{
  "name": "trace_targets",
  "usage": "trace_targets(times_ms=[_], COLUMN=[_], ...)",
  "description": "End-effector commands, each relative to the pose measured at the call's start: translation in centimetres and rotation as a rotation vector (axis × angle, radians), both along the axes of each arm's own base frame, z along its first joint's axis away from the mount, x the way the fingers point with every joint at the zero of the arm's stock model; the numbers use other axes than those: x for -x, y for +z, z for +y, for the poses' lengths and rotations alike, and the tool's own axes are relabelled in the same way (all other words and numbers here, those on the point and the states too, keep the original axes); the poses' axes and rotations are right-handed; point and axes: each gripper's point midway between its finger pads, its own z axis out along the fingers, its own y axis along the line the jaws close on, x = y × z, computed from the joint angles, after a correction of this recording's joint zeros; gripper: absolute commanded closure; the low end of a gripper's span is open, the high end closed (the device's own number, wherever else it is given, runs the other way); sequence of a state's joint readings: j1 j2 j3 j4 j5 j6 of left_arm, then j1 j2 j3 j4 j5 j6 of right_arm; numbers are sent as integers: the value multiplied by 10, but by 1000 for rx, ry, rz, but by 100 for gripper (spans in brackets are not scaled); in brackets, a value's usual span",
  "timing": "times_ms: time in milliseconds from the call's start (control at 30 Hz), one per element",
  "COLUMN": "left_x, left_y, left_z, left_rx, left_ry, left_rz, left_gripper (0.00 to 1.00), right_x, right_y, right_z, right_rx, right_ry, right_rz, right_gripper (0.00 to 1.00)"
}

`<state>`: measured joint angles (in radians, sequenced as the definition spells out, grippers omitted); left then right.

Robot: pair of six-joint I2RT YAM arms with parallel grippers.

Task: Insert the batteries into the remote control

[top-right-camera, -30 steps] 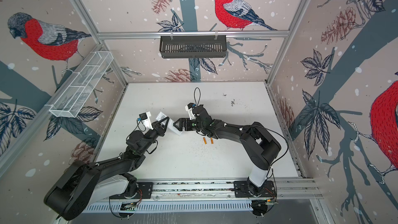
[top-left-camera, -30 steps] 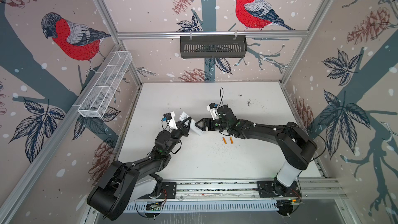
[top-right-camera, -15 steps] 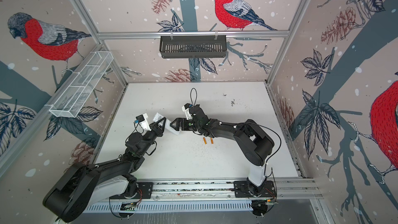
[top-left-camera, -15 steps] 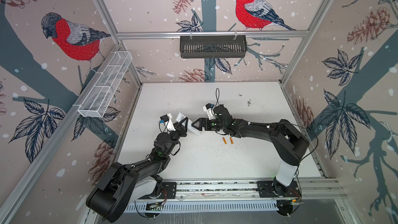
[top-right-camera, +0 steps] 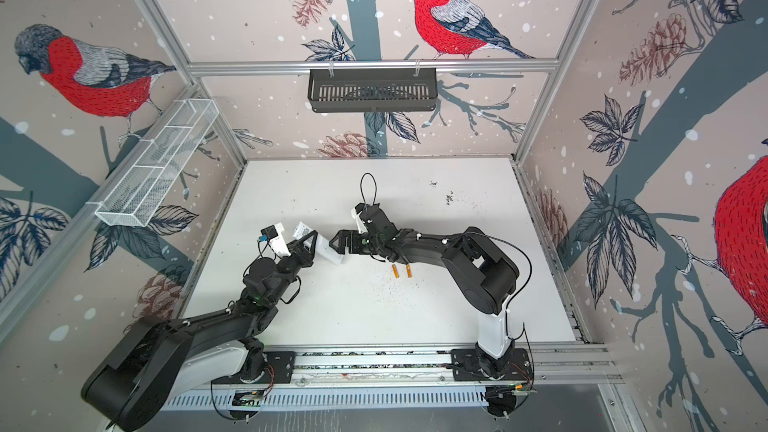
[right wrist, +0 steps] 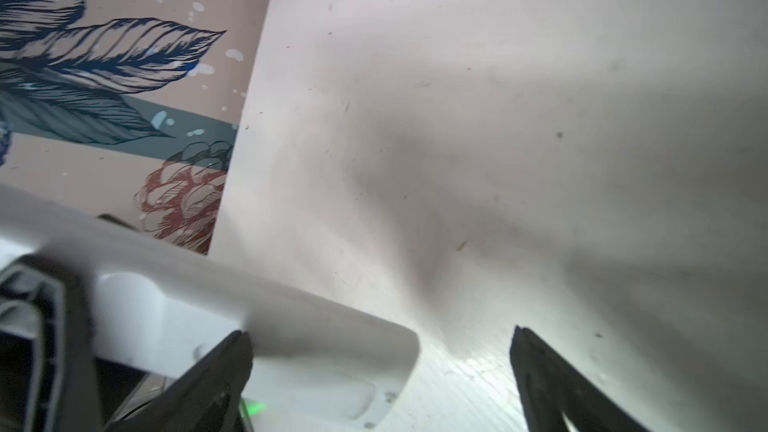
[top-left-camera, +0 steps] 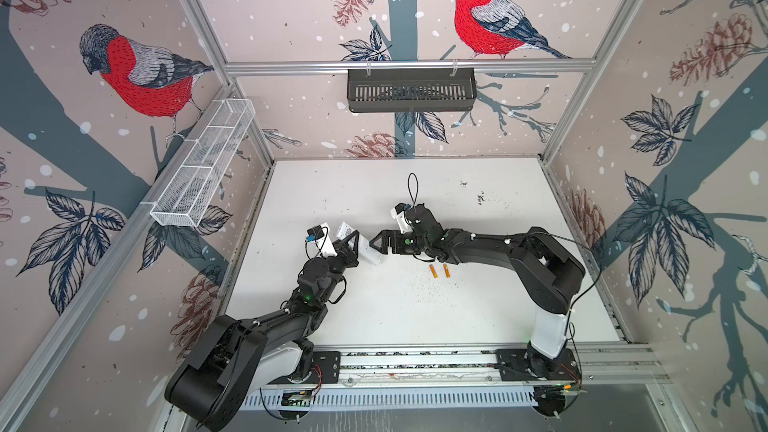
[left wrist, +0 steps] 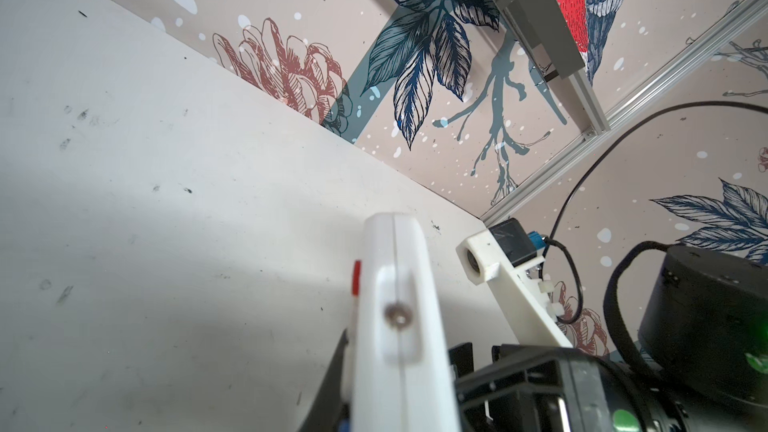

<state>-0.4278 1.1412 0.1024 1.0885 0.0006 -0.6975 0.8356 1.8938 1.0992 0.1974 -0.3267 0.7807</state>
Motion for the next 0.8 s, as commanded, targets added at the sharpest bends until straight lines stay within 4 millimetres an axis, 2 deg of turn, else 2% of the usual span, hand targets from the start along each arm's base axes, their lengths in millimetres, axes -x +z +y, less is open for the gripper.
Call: trace_targets(times_ms=[0, 133, 400, 633, 767], left_x=[18, 16, 14, 7, 3], left_y=[72, 66, 54, 33, 20], left_z=[-20, -22, -22, -10, -2], left_rx=[126, 94, 88, 62, 12], left_ry=[-145, -151, -142, -53, 29], left_rz=[-260, -254, -227, -156, -107], left_gripper=[100, 100, 100, 100, 100], right_x=[-1, -2, -4, -5, -2], right_y=[-28, -24, 9, 27, 28], right_z=[-21, -23, -18, -20, -19], right_rx=[156, 159, 80, 61, 53], right_ry=[-48, -45, -44, -58, -52], right_rz=[8, -8, -64, -98, -101], right_gripper=[2, 1, 1, 1, 1])
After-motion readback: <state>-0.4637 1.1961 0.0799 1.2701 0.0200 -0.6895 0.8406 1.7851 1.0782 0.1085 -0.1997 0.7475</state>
